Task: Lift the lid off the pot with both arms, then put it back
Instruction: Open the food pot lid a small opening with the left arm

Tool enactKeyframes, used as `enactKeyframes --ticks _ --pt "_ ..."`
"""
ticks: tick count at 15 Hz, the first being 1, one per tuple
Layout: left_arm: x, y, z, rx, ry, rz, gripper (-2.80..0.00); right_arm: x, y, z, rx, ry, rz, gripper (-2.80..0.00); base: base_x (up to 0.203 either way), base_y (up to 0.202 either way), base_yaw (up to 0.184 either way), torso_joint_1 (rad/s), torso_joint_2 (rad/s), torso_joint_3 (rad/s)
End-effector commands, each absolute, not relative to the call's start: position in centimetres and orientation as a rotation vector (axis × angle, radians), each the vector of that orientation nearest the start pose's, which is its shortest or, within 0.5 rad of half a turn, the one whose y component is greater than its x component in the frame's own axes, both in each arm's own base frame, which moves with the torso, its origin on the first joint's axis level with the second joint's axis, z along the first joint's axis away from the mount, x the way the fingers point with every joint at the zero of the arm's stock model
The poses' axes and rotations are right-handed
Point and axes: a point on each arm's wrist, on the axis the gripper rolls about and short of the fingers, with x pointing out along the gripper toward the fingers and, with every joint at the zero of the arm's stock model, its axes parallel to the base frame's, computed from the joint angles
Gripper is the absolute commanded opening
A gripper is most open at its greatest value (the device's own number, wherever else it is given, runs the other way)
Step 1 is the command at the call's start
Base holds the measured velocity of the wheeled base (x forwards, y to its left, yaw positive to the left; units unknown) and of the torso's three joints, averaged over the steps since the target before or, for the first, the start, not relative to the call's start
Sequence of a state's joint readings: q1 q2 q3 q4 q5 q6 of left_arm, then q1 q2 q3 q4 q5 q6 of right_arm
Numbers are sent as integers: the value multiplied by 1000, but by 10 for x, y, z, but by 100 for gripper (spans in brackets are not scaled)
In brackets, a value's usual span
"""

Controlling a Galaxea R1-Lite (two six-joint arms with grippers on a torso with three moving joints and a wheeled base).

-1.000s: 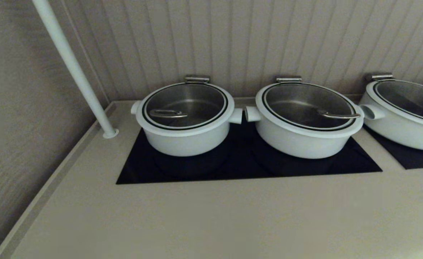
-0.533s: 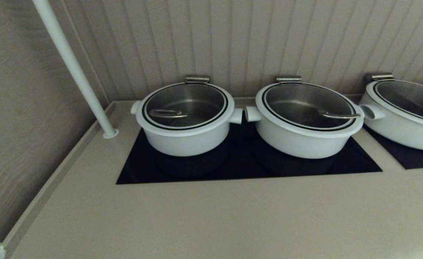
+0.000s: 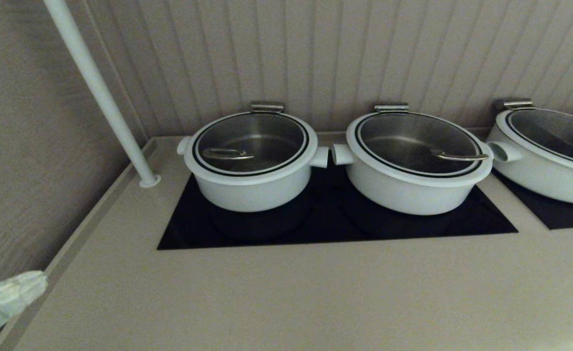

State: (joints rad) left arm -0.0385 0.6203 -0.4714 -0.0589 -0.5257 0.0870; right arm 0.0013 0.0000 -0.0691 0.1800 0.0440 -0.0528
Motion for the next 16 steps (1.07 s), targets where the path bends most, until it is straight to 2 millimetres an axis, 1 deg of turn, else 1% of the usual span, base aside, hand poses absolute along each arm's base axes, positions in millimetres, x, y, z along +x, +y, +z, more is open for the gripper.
enactKeyframes --ticks 1,4,6,12,16 --pt "54 -17 214 51 128 -628 -280 -29 1 76 -51 112 49 -280 0 0 0 0 0 0" --pt "71 -21 210 50 193 -673 -280 -29 1 76 -51 112 49 -280 0 0 0 0 0 0" --pt "87 -24 208 63 213 -682 -280 -29 1 76 -51 112 49 -280 0 0 0 0 0 0" --pt "154 -34 199 83 221 -678 -280 -29 1 76 -51 112 49 -280 0 0 0 0 0 0" --pt "176 -38 198 85 242 -676 -280 -29 1 76 -51 112 49 -280 0 0 0 0 0 0"
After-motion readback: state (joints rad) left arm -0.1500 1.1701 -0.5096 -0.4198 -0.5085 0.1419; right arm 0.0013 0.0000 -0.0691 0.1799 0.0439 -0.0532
